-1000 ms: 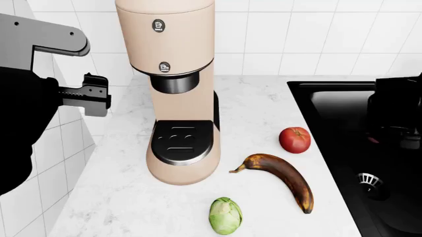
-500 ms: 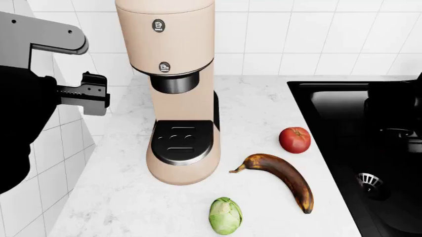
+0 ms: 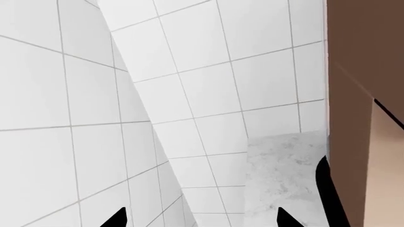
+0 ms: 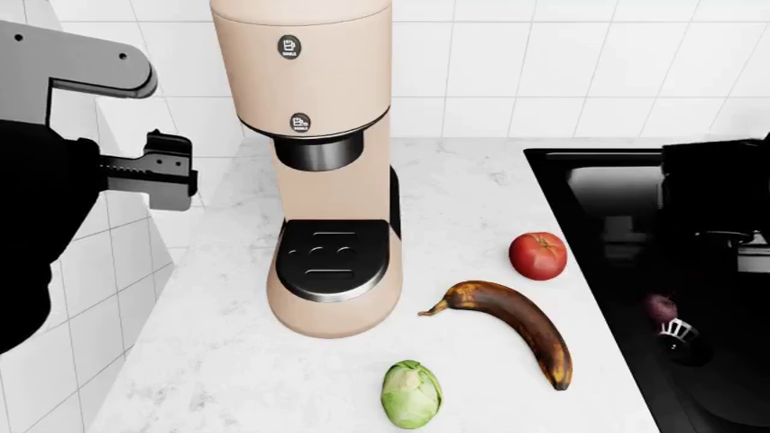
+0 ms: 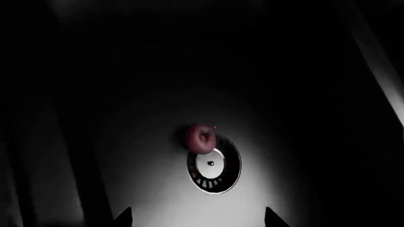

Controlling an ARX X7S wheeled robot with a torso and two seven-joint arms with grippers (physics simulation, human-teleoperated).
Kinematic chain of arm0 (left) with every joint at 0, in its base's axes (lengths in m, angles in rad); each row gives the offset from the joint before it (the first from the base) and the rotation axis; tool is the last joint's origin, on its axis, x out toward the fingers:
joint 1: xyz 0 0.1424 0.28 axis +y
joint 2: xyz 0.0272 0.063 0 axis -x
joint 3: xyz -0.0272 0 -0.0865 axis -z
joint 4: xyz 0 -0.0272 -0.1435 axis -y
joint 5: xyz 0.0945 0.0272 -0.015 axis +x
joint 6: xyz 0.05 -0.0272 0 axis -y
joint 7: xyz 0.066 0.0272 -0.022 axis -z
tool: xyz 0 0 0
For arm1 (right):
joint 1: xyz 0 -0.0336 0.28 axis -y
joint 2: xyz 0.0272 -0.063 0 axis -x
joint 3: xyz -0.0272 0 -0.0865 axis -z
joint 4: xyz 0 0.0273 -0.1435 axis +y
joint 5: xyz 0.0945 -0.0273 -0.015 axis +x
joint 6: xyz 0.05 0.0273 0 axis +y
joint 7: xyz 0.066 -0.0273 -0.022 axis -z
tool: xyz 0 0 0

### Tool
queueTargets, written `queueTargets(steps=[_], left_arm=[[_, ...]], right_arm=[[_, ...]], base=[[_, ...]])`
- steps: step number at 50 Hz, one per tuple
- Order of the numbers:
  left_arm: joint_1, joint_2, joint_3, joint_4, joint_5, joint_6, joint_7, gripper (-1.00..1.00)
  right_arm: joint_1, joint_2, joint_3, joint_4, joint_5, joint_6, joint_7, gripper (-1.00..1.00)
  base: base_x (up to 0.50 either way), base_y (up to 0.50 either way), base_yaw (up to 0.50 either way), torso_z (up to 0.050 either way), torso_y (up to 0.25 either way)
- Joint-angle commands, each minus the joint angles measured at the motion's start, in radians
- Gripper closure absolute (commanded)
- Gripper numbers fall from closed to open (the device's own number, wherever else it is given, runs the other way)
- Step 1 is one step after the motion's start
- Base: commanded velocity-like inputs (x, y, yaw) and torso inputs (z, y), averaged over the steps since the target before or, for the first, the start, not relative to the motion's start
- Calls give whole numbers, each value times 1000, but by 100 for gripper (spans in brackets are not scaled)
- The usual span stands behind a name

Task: There is a mixed pile of frozen fruits and vegetables on the counter. Locate all the frozen vegetables and place the items in a bowl on the counter. Take all the frozen fruits and defrost them in a running sink.

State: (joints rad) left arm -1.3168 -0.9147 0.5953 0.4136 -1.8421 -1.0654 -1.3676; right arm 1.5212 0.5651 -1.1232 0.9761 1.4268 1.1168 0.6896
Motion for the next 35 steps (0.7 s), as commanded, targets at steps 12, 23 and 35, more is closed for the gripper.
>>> queueTargets(steps=[12, 23, 35], left_arm=[[-4, -6, 7, 3, -4, 6, 2, -100], [-1, -14, 6, 9, -7, 13, 2, -100], [-4, -21, 8, 19, -16, 18, -4, -100]], right_arm=[[1, 172, 201, -445, 311, 79, 303, -100], [5, 268, 281, -652, 513, 85, 518, -100], [39, 309, 313, -757, 598, 91, 570, -100]], base=[[0, 0, 0, 0, 0], [0, 0, 0, 0, 0], [0, 0, 0, 0, 0]])
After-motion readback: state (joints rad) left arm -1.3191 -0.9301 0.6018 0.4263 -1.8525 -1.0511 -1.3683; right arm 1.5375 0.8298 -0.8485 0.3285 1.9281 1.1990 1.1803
